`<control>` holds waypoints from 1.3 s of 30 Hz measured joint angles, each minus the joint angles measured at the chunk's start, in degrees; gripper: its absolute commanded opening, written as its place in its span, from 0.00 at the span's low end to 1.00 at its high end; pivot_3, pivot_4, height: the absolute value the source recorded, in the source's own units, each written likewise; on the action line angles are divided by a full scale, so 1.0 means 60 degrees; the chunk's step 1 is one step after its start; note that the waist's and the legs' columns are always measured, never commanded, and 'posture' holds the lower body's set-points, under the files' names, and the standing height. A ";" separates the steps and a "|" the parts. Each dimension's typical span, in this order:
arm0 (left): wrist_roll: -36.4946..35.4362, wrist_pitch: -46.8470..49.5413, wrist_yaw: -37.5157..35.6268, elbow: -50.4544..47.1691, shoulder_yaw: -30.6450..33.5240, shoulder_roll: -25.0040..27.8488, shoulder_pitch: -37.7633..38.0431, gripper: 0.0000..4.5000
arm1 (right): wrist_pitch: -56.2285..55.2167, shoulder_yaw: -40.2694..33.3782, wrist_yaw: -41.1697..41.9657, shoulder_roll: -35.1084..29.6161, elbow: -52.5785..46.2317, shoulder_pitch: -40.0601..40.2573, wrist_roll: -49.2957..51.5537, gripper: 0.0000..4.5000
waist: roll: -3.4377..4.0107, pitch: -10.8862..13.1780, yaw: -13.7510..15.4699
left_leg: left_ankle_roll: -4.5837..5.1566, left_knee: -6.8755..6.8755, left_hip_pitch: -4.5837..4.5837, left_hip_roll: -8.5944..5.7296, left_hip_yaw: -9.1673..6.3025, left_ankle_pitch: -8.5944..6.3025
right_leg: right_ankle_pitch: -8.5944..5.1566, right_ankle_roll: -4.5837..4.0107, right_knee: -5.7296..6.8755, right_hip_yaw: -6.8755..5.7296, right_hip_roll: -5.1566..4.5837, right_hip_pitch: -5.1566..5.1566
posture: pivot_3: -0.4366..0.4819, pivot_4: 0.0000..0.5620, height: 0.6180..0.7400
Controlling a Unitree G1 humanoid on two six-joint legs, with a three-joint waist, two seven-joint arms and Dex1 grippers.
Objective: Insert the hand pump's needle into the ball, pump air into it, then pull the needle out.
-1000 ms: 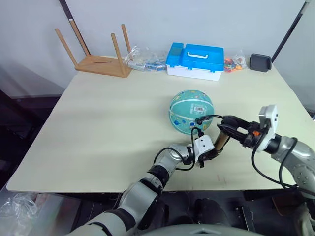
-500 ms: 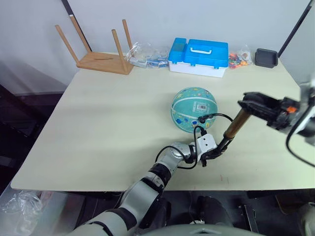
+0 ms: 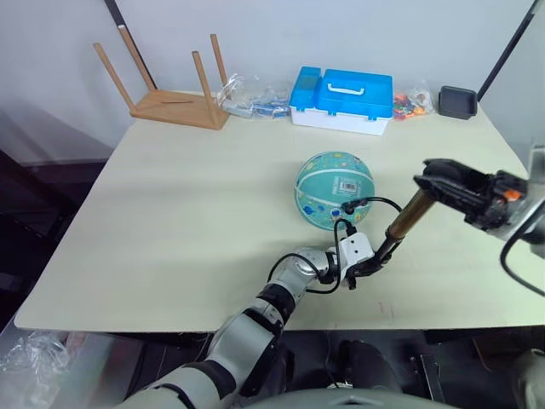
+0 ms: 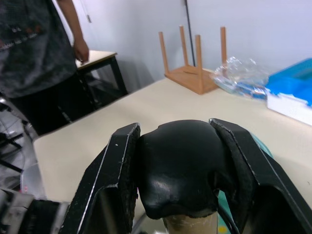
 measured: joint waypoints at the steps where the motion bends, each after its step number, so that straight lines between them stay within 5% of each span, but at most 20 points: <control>1: 0.0004 0.0043 0.0039 0.0018 -0.0001 -0.0001 0.0009 0.24 | -0.0330 0.0345 0.0225 0.0189 0.0175 0.0179 -0.0518 0.39 | -0.0010 -0.0004 -0.0003 | -0.0001 -0.0004 0.0037 0.0009 -0.0002 -0.0001 | -0.0019 0.0028 -0.0002 -0.0003 0.0006 0.0035 | 0.48 0.27 1.00; 11: 0.0001 0.0165 0.0121 0.0014 0.0007 0.0014 0.0081 0.24 | -0.2273 0.2669 0.1211 0.1619 0.2085 0.0546 -0.3519 0.39 | -0.0054 -0.0092 -0.0018 | -0.0003 -0.0008 0.0078 0.0030 -0.0003 -0.0001 | -0.0020 0.0027 -0.0003 -0.0006 0.0023 0.0064 | 0.48 0.27 1.00; 18: -0.0023 0.0206 0.0079 0.0021 0.0026 0.0012 0.0057 0.24 | -0.2038 0.2516 0.1211 0.1757 0.2019 0.0184 -0.3653 0.39 | -0.0042 -0.0095 -0.0015 | -0.0004 -0.0009 0.0073 0.0029 -0.0008 -0.0002 | -0.0021 0.0027 -0.0004 -0.0007 0.0022 0.0061 | 0.48 0.27 1.00; 31: -0.0114 0.0063 -0.0130 -0.0068 0.0070 -0.0019 -0.0084 0.24 | 0.1350 -0.0550 -0.0313 -0.0749 0.0674 -0.1655 0.1217 0.39 | 0.0071 0.0037 0.0023 | -0.0001 0.0000 -0.0071 -0.0006 -0.0009 0.0000 | 0.0007 -0.0010 -0.0010 -0.0003 -0.0009 -0.0054 | 0.48 0.27 1.00; 39: -0.0114 0.0053 -0.0114 -0.0045 0.0067 -0.0020 -0.0111 0.24 | 0.1489 -0.1145 -0.0853 -0.0836 0.0371 -0.1357 0.2032 0.39 | 0.0055 0.0041 0.0038 | 0.0001 0.0004 -0.0091 -0.0005 -0.0008 0.0001 | 0.0008 -0.0009 -0.0008 -0.0005 -0.0011 -0.0070 | 0.48 0.27 1.00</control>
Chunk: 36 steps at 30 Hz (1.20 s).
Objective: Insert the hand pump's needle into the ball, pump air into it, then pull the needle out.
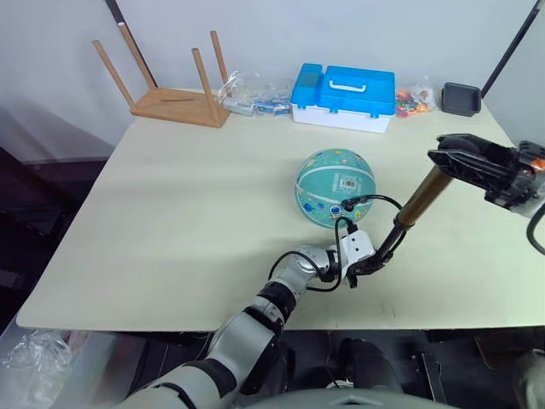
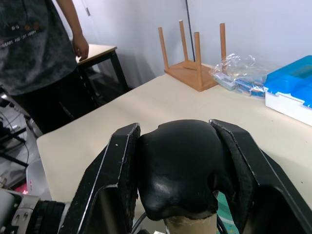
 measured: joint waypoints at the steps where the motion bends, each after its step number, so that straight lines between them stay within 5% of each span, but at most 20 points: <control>1: 0.0005 0.0002 0.0004 0.0010 -0.0005 -0.0004 0.0000 0.24 | -0.0183 0.0006 0.0046 0.0163 -0.0098 0.0201 -0.0203 0.39 | -0.0009 -0.0006 0.0001 | 0.0000 -0.0001 0.0002 0.0000 0.0001 0.0000 | 0.0000 0.0000 0.0001 0.0000 0.0001 0.0001 | 0.48 0.27 1.00; 19: 0.0028 0.0119 0.0280 0.0162 -0.0002 0.0063 0.0075 0.24 | -0.4061 0.3814 0.1888 0.2772 0.1717 0.2001 -0.5804 0.39 | -0.0120 -0.0159 -0.0065 | -0.0004 -0.0011 0.0177 0.0039 0.0010 -0.0002 | -0.0031 0.0044 0.0010 0.0008 0.0038 0.0135 | 0.48 0.27 1.00; 28: 0.0012 0.0007 0.0169 0.0131 -0.0006 0.0023 0.0014 0.24 | -0.2497 0.2745 0.1758 0.1970 0.1028 0.1709 -0.4553 0.39 | -0.0026 -0.0066 -0.0040 | -0.0004 -0.0014 0.0124 0.0017 0.0006 -0.0002 | -0.0006 0.0004 0.0001 0.0006 0.0017 0.0099 | 0.48 0.27 1.00; 36: -0.0001 -0.0073 0.0069 0.0111 -0.0002 0.0004 -0.0073 0.24 | -0.0484 0.0599 0.0905 0.0095 0.0312 0.0303 -0.1121 0.39 | 0.0013 -0.0004 -0.0020 | -0.0001 -0.0009 0.0035 -0.0002 0.0003 -0.0001 | -0.0002 0.0003 -0.0003 0.0006 0.0002 0.0026 | 0.48 0.27 1.00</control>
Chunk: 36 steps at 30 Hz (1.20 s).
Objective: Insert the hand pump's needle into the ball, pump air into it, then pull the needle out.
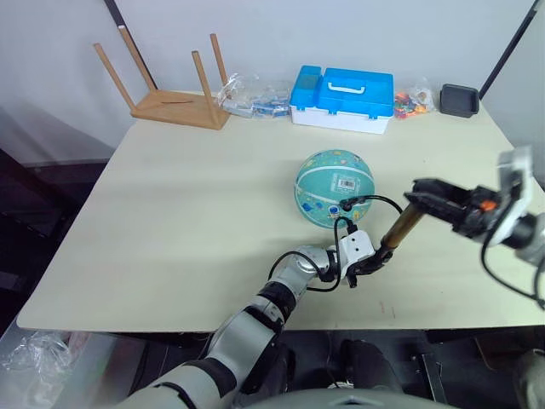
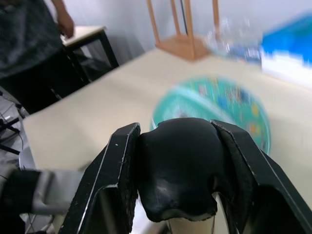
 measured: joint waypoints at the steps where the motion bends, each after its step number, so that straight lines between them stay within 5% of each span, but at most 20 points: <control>1: 0.0000 -0.0003 -0.0004 0.0001 0.0003 0.0003 -0.0007 0.24 | 0.0144 -0.0200 -0.0179 -0.0173 0.0011 -0.0195 0.0458 0.39 | -0.0006 0.0005 0.0000 | 0.0001 0.0009 -0.0020 0.0000 -0.0004 0.0000 | 0.0001 -0.0001 0.0001 -0.0004 0.0000 -0.0012 | 0.48 0.27 1.00; 10: -0.0002 -0.0036 0.0057 0.0089 0.0015 0.0028 -0.0080 0.23 | 0.0279 -0.0403 -0.0648 -0.0120 -0.0186 -0.0243 0.0838 0.39 | -0.0045 0.0008 0.0009 | 0.0002 0.0010 -0.0042 0.0001 0.0003 0.0000 | 0.0003 -0.0002 0.0004 -0.0001 -0.0002 -0.0037 | 0.48 0.27 1.00; 25: 0.0036 0.0085 0.0334 0.0351 0.0020 0.0079 -0.0071 0.23 | -0.2837 0.3376 0.1258 0.2026 0.1622 0.1175 -0.4272 0.39 | -0.0164 -0.0147 -0.0051 | -0.0003 -0.0003 0.0143 0.0044 0.0007 -0.0001 | -0.0029 0.0041 0.0013 -0.0002 0.0037 0.0110 | 0.48 0.27 1.00; 31: 0.0050 0.0088 0.0369 0.0384 0.0020 0.0045 -0.0077 0.23 | -0.3402 0.3518 0.1912 0.2321 0.2269 0.0880 -0.4640 0.38 | -0.0141 -0.0171 -0.0042 | -0.0003 -0.0002 0.0144 0.0042 0.0004 -0.0002 | -0.0027 0.0038 0.0013 -0.0002 0.0036 0.0112 | 0.48 0.27 1.00; 36: 0.0038 0.0019 0.0270 0.0336 0.0015 0.0022 -0.0135 0.23 | -0.1828 0.2471 0.1704 0.1431 0.1341 0.0886 -0.3410 0.38 | -0.0051 -0.0083 -0.0022 | -0.0003 -0.0003 0.0095 0.0026 0.0004 -0.0001 | -0.0004 0.0003 0.0006 -0.0002 0.0017 0.0077 | 0.48 0.27 1.00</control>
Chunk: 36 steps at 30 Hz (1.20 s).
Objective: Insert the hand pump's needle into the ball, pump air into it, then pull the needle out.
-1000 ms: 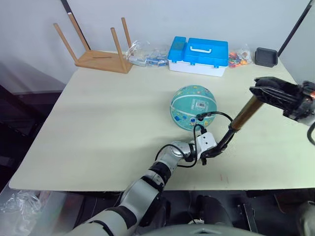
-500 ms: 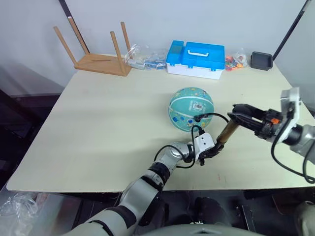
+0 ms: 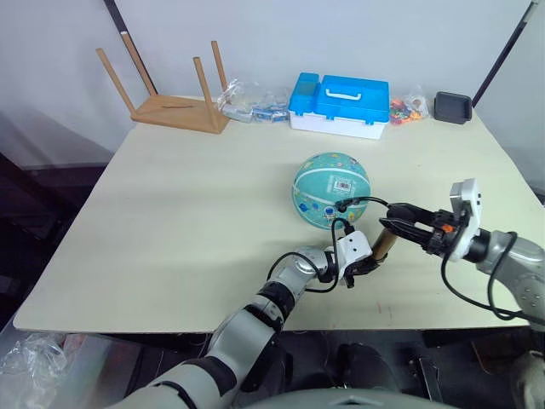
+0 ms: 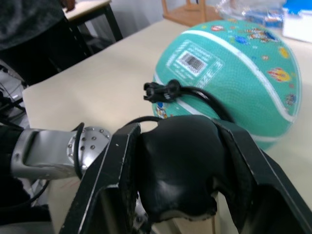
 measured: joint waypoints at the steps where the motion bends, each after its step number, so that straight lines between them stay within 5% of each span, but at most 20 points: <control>1: -0.0002 -0.0021 -0.0025 -0.0023 -0.0003 -0.0005 -0.0007 0.23 | 0.0369 -0.0260 -0.0093 -0.0183 -0.0171 -0.0055 0.0391 0.38 | 0.0022 0.0020 0.0005 | 0.0000 0.0000 -0.0007 -0.0004 0.0000 0.0000 | 0.0000 -0.0002 0.0000 0.0000 -0.0003 -0.0004 | 0.48 0.27 1.00; 8: -0.0034 -0.0169 -0.0084 -0.0077 0.0001 -0.0040 -0.0057 0.23 | 0.2430 -0.2418 -0.0685 -0.2038 -0.0665 -0.1396 0.3575 0.38 | 0.0061 0.0075 0.0030 | 0.0002 0.0011 -0.0140 -0.0030 -0.0004 0.0002 | 0.0007 -0.0007 -0.0002 0.0001 -0.0021 -0.0120 | 0.48 0.27 1.00; 14: -0.0038 -0.0171 -0.0076 -0.0062 0.0013 -0.0037 -0.0061 0.23 | 0.2990 -0.2800 -0.1215 -0.2411 -0.0697 -0.1858 0.4606 0.38 | 0.0043 0.0086 0.0043 | 0.0003 0.0011 -0.0144 -0.0027 0.0000 0.0002 | 0.0007 -0.0006 -0.0003 0.0001 -0.0027 -0.0121 | 0.48 0.27 1.00; 19: -0.0030 -0.0165 -0.0039 -0.0023 0.0013 -0.0027 -0.0052 0.23 | 0.2377 -0.2619 -0.0973 -0.1861 -0.1144 -0.1329 0.3827 0.38 | 0.0022 0.0075 0.0034 | 0.0004 0.0013 -0.0132 -0.0027 0.0001 0.0001 | 0.0007 -0.0005 0.0004 0.0001 -0.0021 -0.0115 | 0.48 0.27 1.00; 25: -0.0009 -0.0129 0.0114 0.0092 0.0016 0.0032 0.0026 0.23 | 0.0586 -0.0672 -0.0514 -0.0451 -0.1203 -0.0247 0.1305 0.38 | -0.0111 -0.0042 -0.0011 | -0.0001 0.0003 -0.0024 0.0009 0.0001 0.0000 | -0.0007 0.0008 0.0011 -0.0002 0.0014 -0.0032 | 0.48 0.27 1.00; 36: -0.0006 0.0012 0.0131 0.0089 0.0126 0.0034 0.0063 0.23 | -0.2029 0.1312 0.0348 0.1184 0.0658 0.0103 -0.1753 0.37 | -0.0065 -0.0085 -0.0040 | -0.0002 -0.0003 0.0052 0.0019 0.0006 0.0000 | -0.0023 0.0034 0.0010 0.0006 0.0027 0.0032 | 0.48 0.27 1.00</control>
